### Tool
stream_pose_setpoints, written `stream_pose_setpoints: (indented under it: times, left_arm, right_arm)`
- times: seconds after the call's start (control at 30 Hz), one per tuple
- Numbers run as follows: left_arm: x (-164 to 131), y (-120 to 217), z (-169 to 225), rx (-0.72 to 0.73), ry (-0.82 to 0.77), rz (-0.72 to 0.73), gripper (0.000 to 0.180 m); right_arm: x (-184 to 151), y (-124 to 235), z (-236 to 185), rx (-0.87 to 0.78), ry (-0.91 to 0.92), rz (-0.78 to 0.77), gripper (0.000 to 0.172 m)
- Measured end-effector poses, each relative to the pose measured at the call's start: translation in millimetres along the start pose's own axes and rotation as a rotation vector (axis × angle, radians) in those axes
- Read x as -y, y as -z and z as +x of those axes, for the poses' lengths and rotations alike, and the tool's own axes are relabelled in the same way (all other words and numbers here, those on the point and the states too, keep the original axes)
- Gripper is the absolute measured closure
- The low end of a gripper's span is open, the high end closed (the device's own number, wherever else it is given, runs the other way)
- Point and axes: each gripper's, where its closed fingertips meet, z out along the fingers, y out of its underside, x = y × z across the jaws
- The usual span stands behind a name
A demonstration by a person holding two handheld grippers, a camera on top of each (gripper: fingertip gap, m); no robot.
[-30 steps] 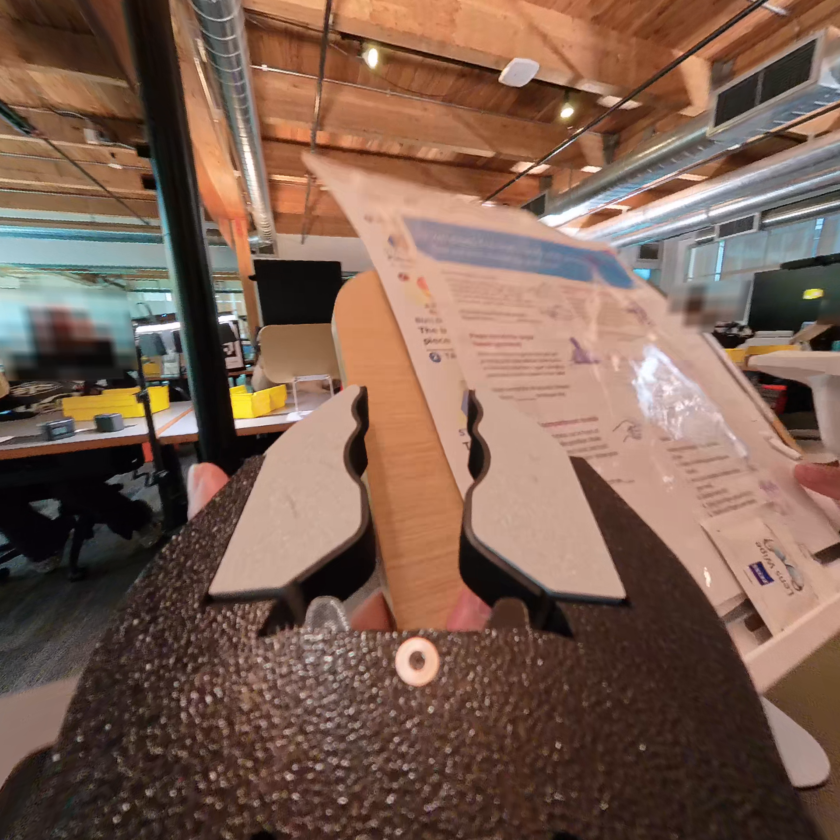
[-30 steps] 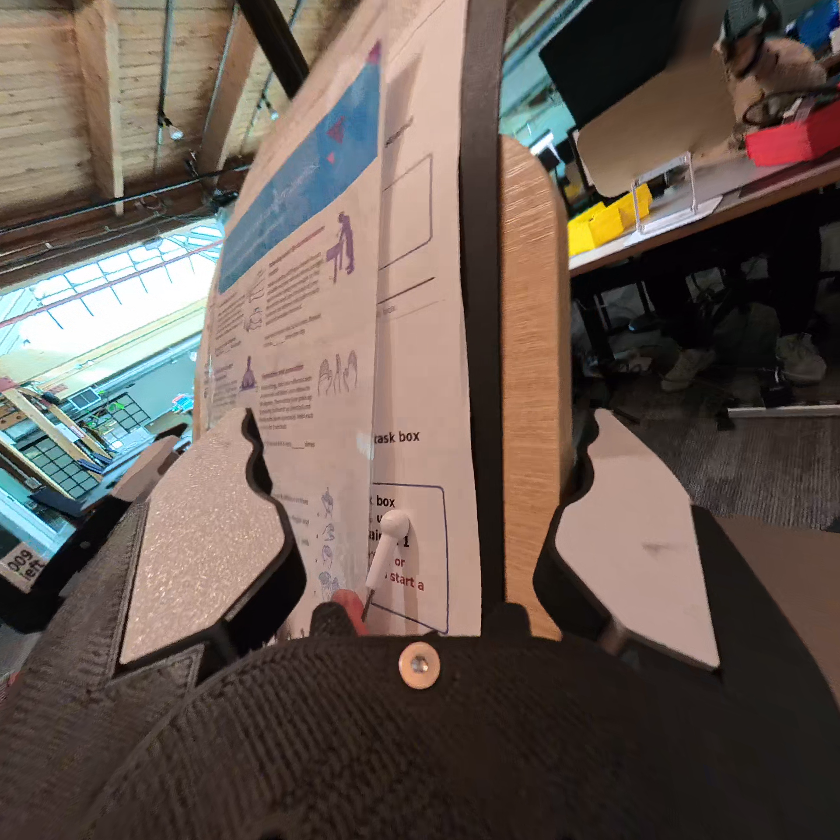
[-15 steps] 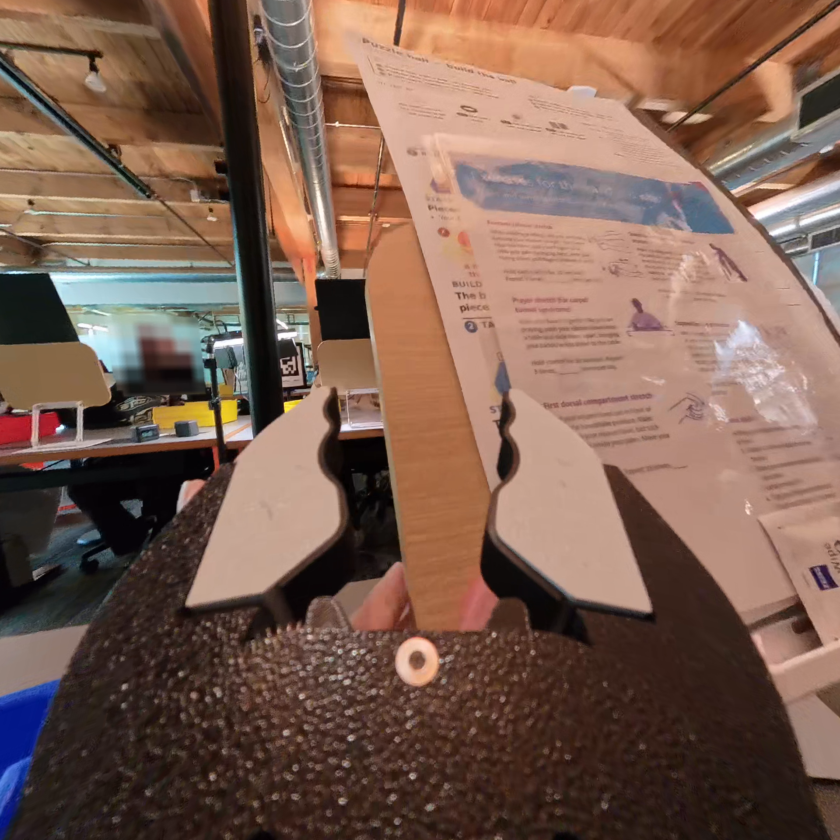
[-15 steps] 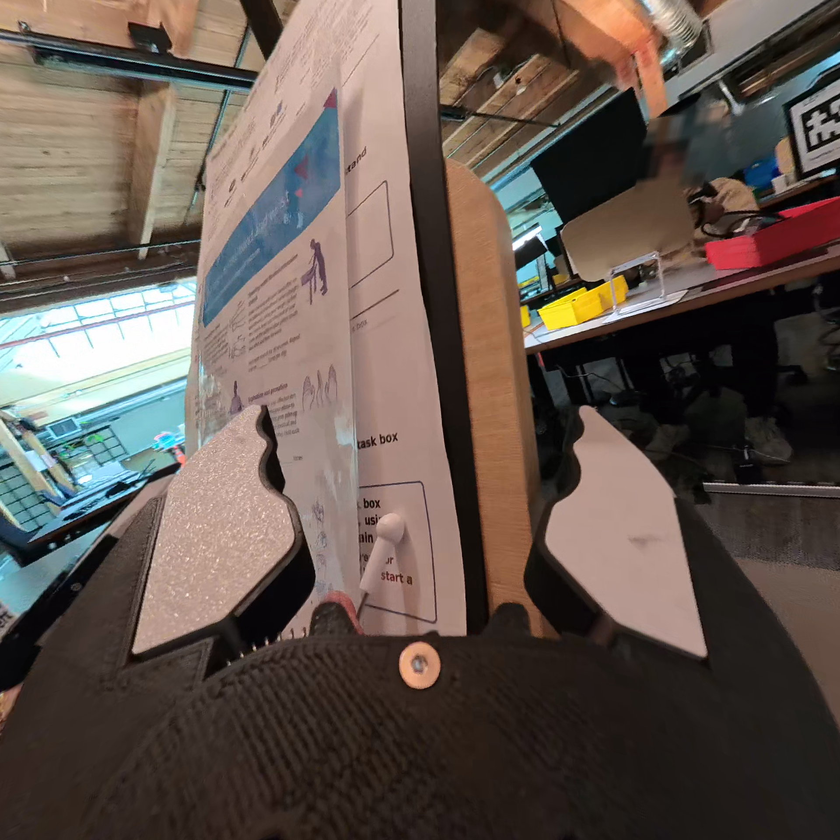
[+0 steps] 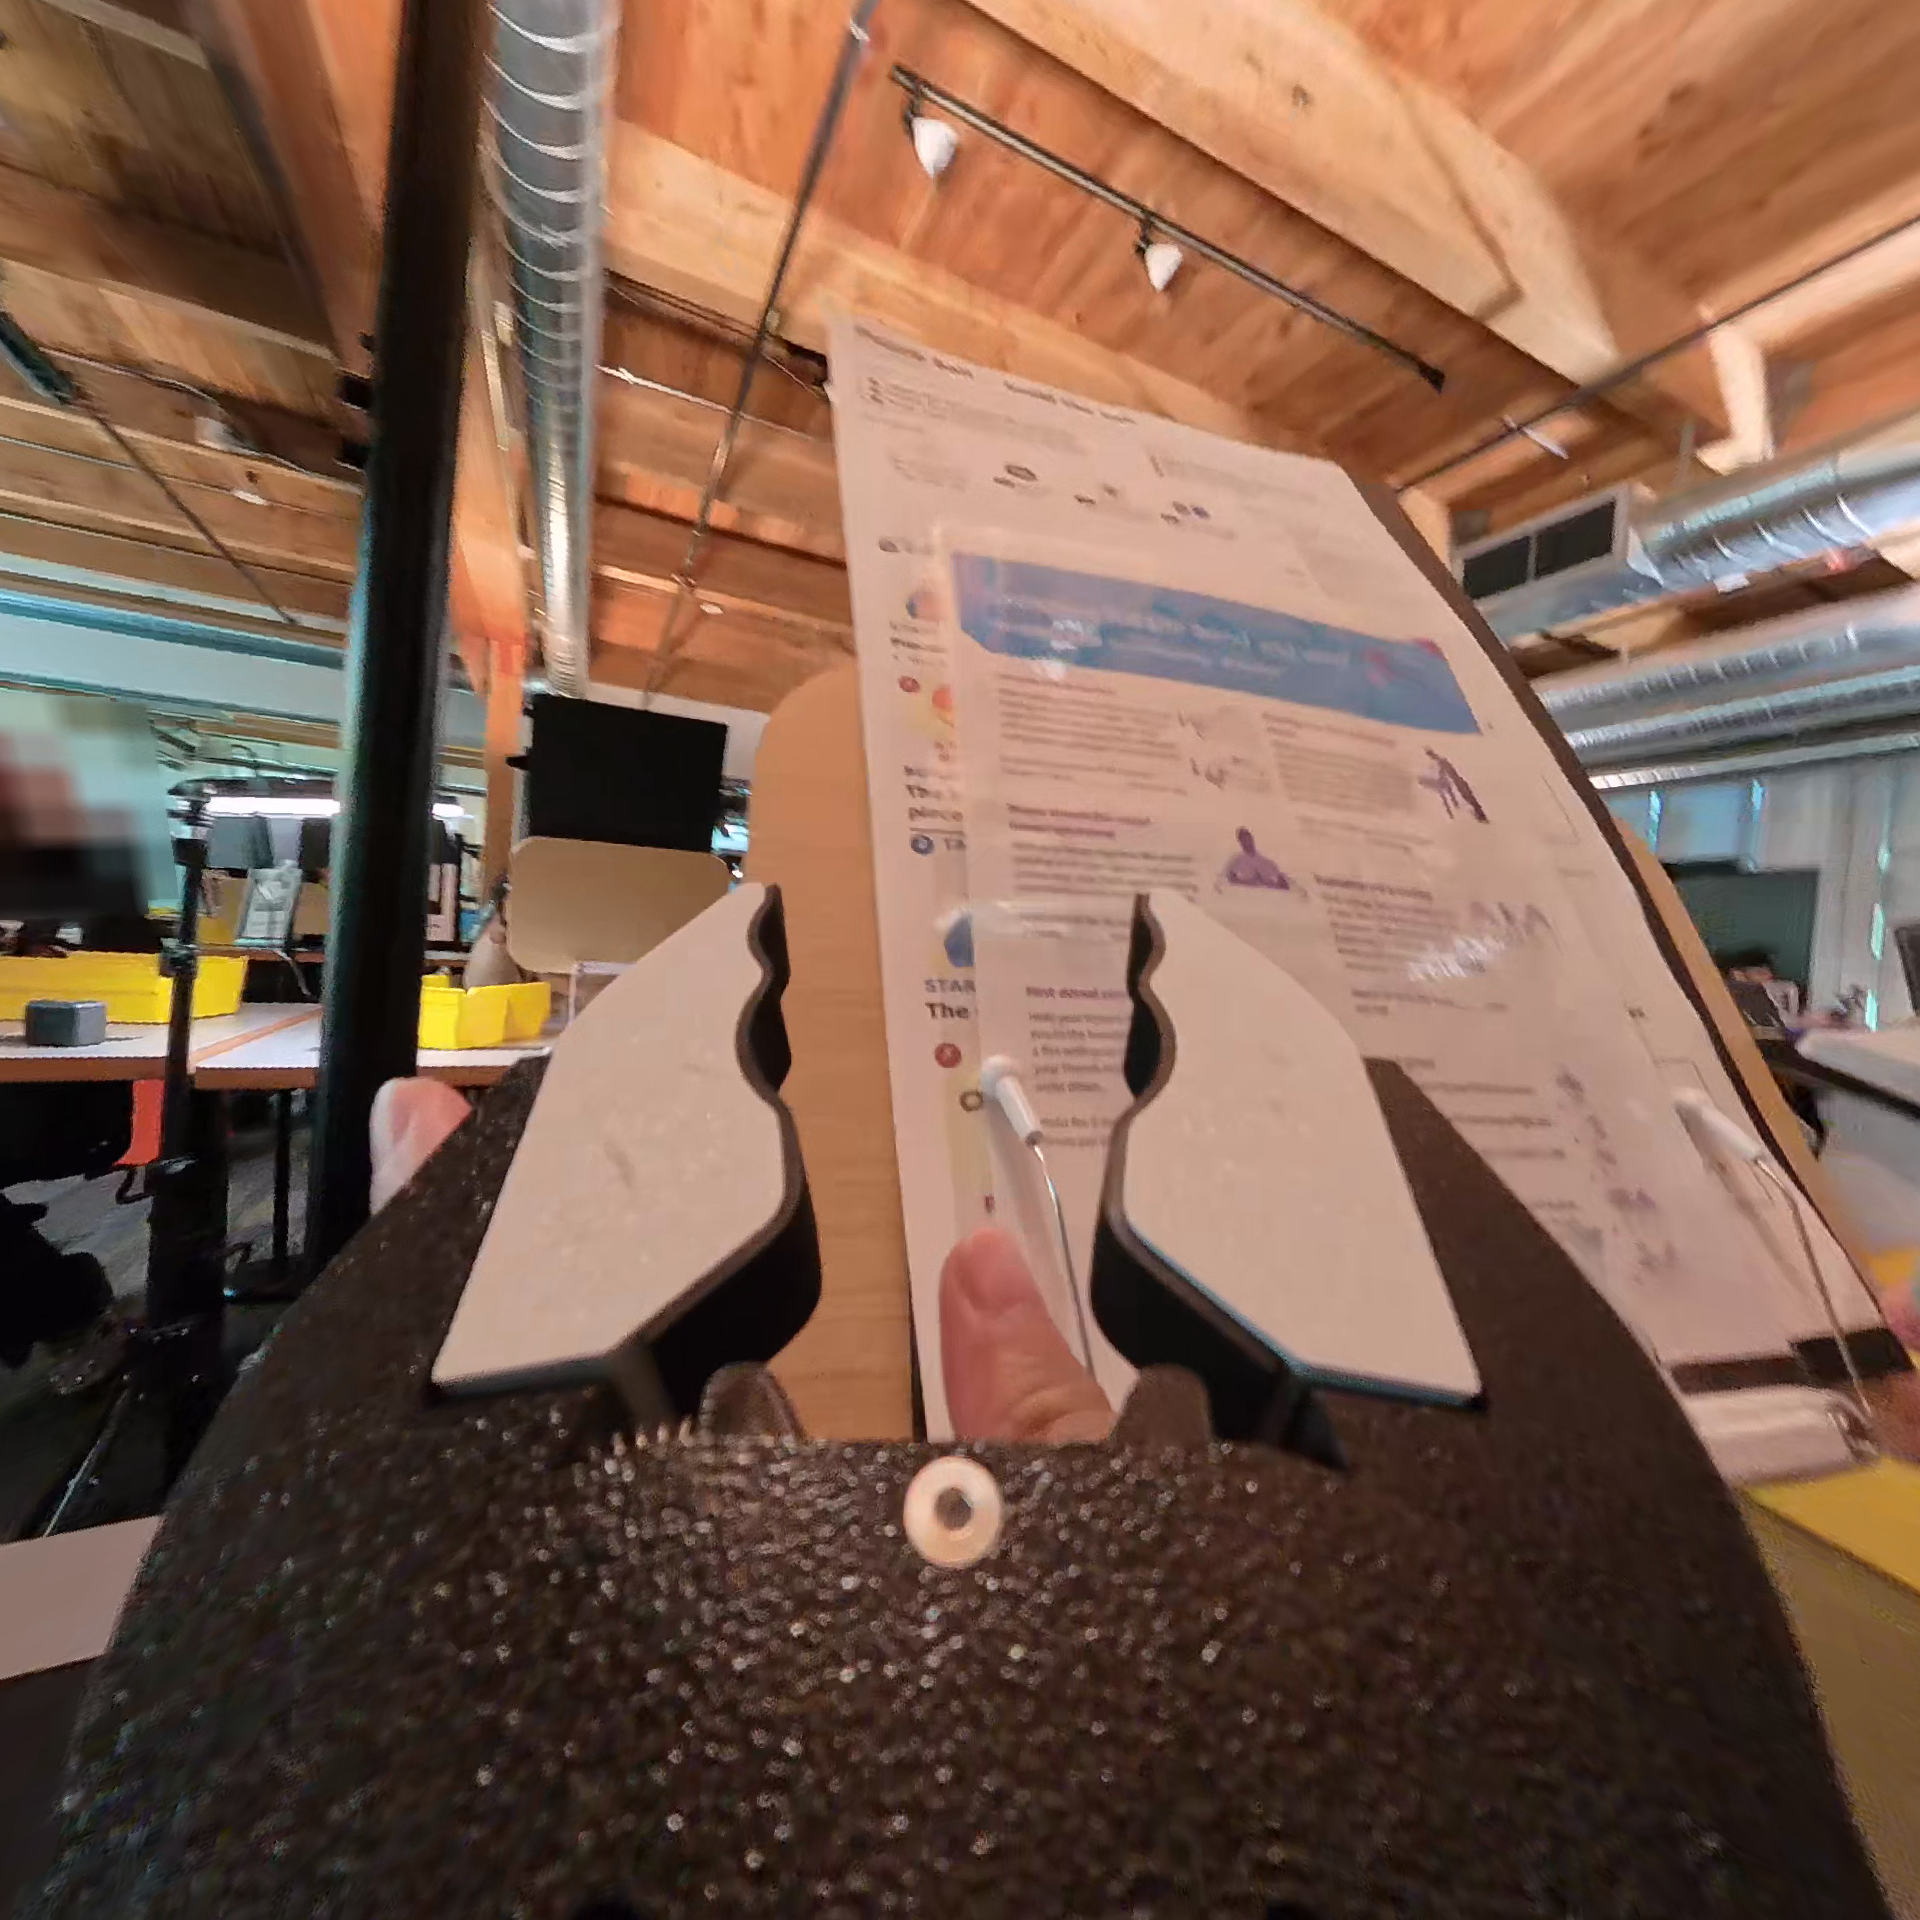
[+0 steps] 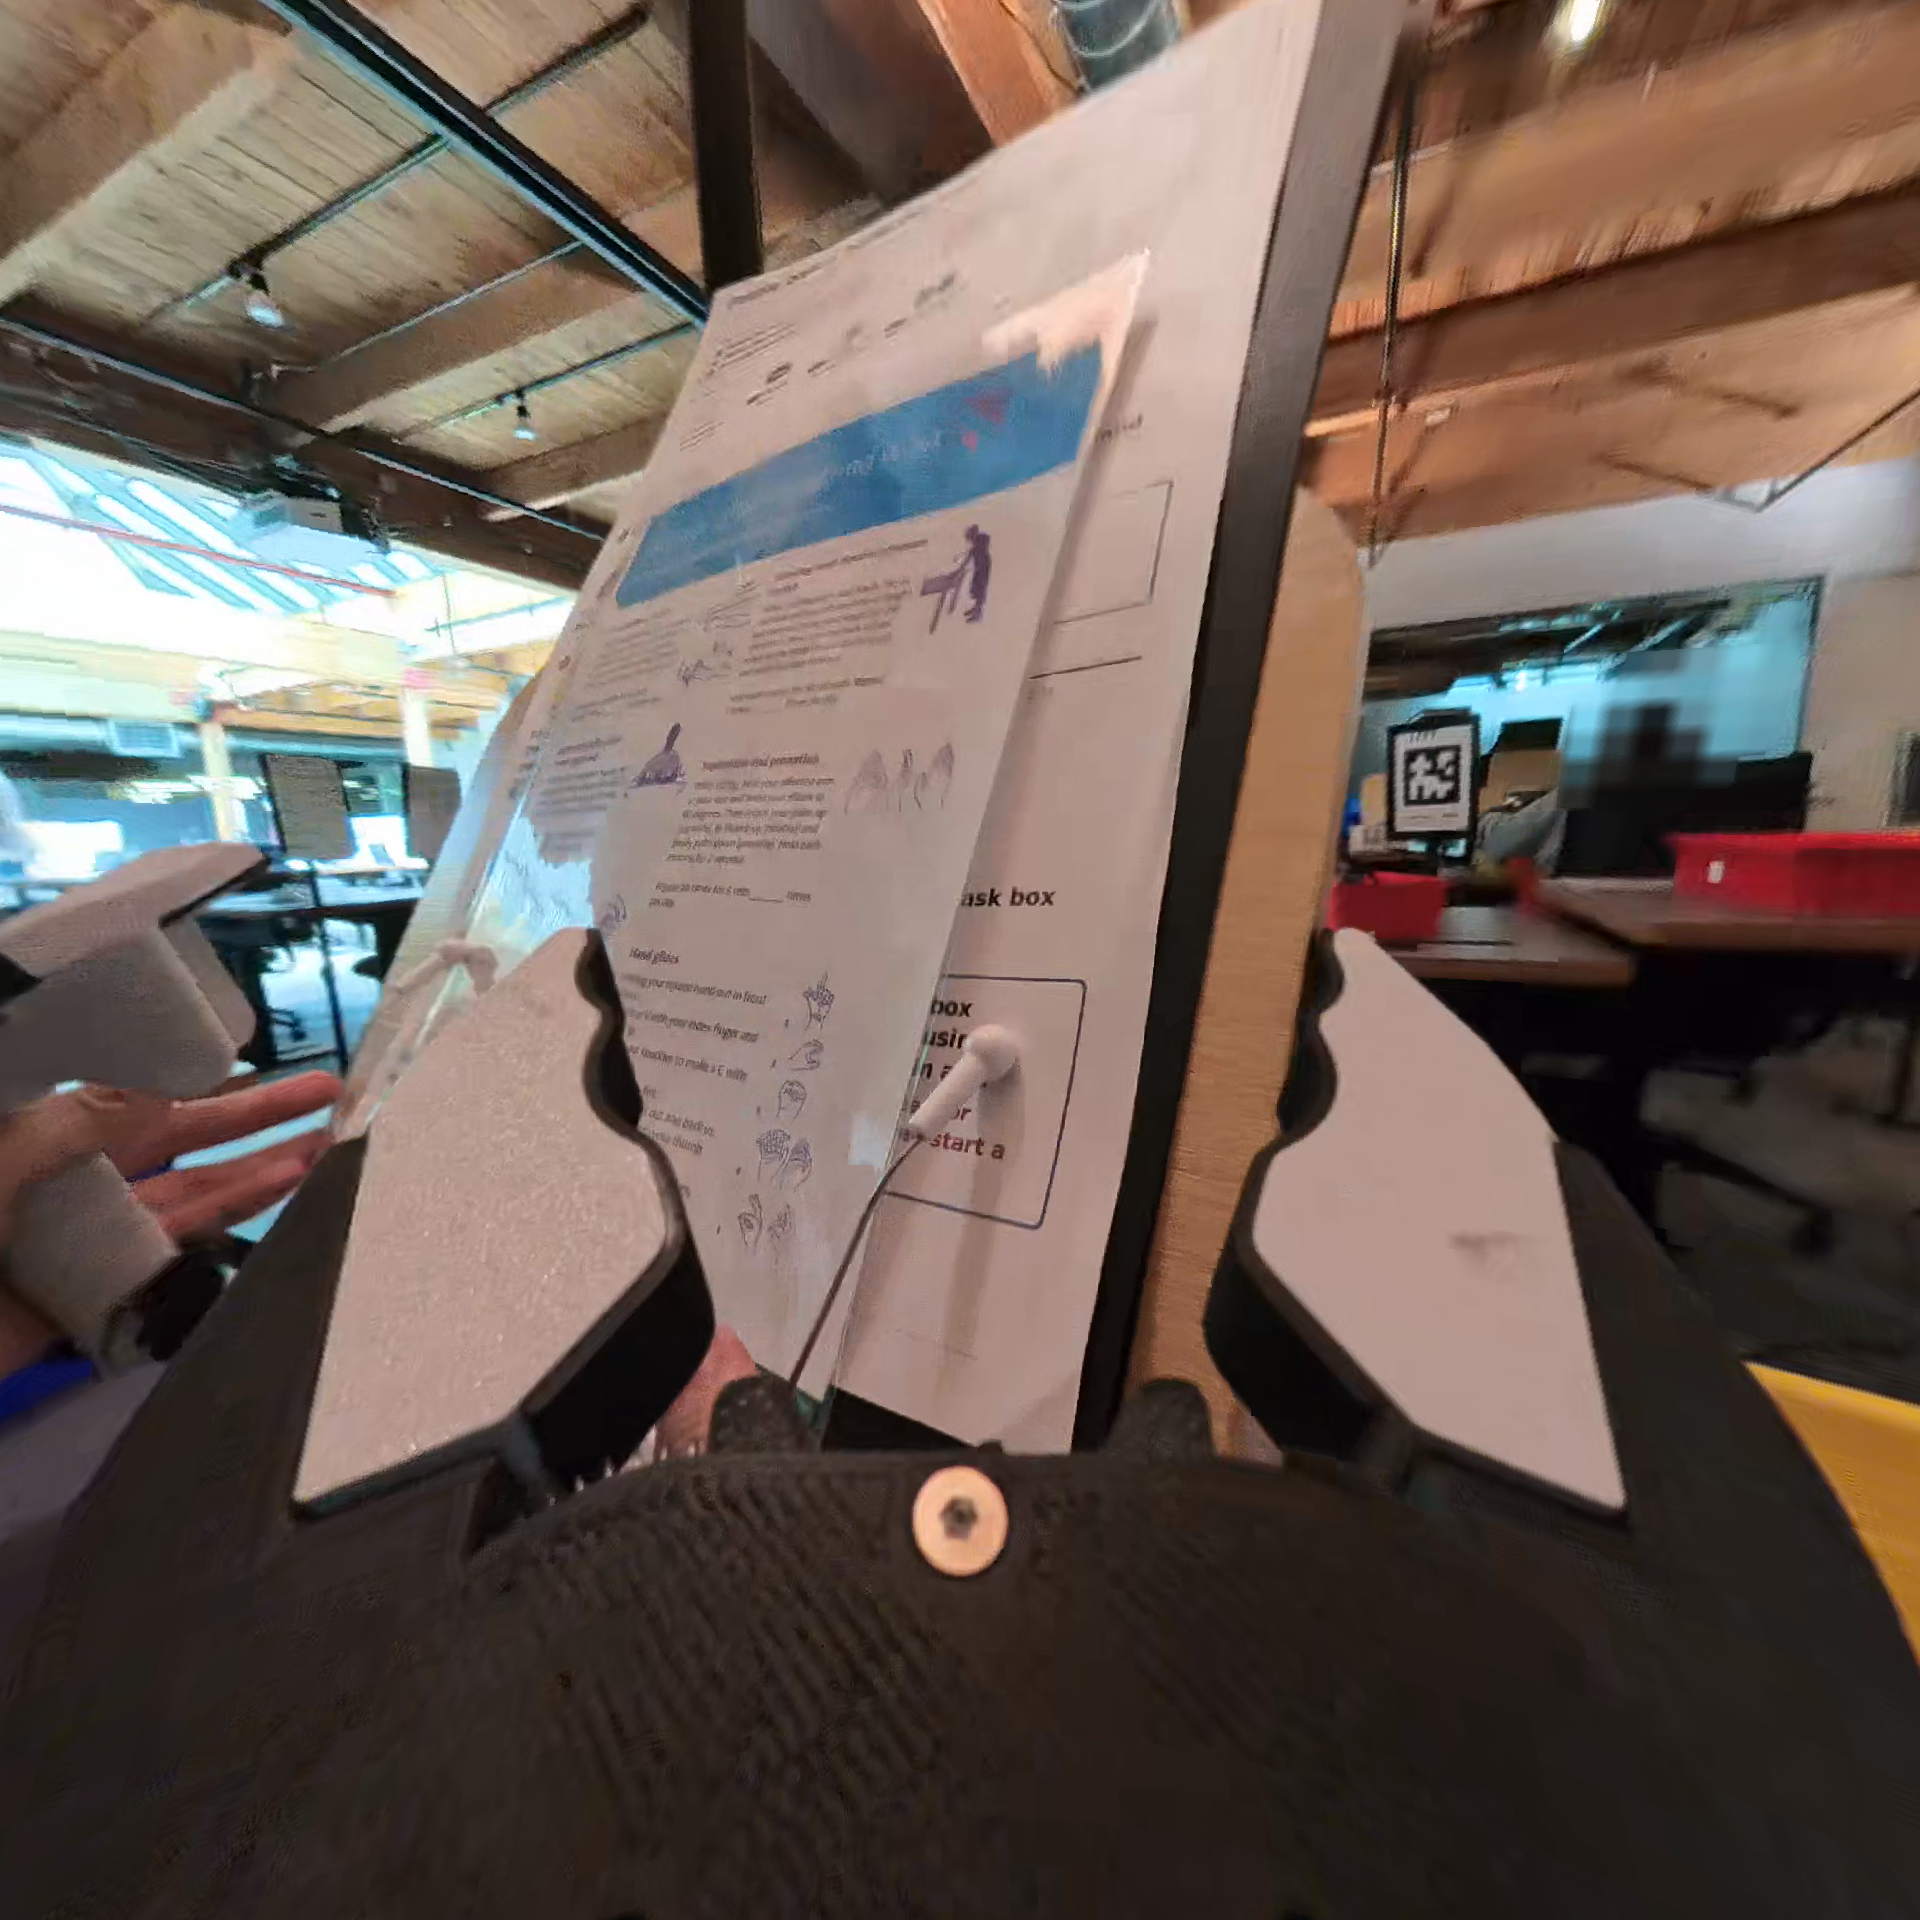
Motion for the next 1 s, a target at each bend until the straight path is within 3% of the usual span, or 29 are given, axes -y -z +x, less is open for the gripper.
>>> stream_pose_setpoints:
  times: [0.17, 0.23, 0.47, 0.6, 0.73, 0.83, 0.93, 1.0]
  left_arm:
    - [2, 1, -4, -0.048, 0.104, -0.014, 0.118]
    - [2, 4, 4, -0.087, 0.129, -0.02, 0.119]
    - [8, 18, 30, -0.102, 0.042, -0.028, 0.115]
    - [2, 9, 29, -0.106, 0.032, -0.065, 0.114]
    - [28, 21, 40, -0.112, 0.028, -0.004, 0.114]
    - [54, 41, 57, -0.074, -0.018, -0.026, 0.095]
    - [77, 66, 86, -0.081, -0.095, -0.13, 0.074]
    - [87, 86, 95, -0.056, -0.133, -0.252, 0.073]
  right_arm:
    - [2, -14, 7, -0.008, -0.054, -0.008, 0.045]
    - [-5, -21, 4, 0.035, -0.029, -0.056, 0.03]
    - [-11, -27, 26, 0.058, -0.121, -0.085, 0.033]
    - [-11, -13, 16, 0.047, -0.048, -0.07, 0.041]
    - [-2, 0, 13, 0.039, -0.013, -0.066, 0.042]
    - [18, 4, 19, -0.04, 0.005, -0.023, 0.042]
    - [4, -1, 29, -0.143, 0.08, -0.152, 0.044]
    - [-13, -5, 19, -0.084, 0.079, -0.207, 0.047]
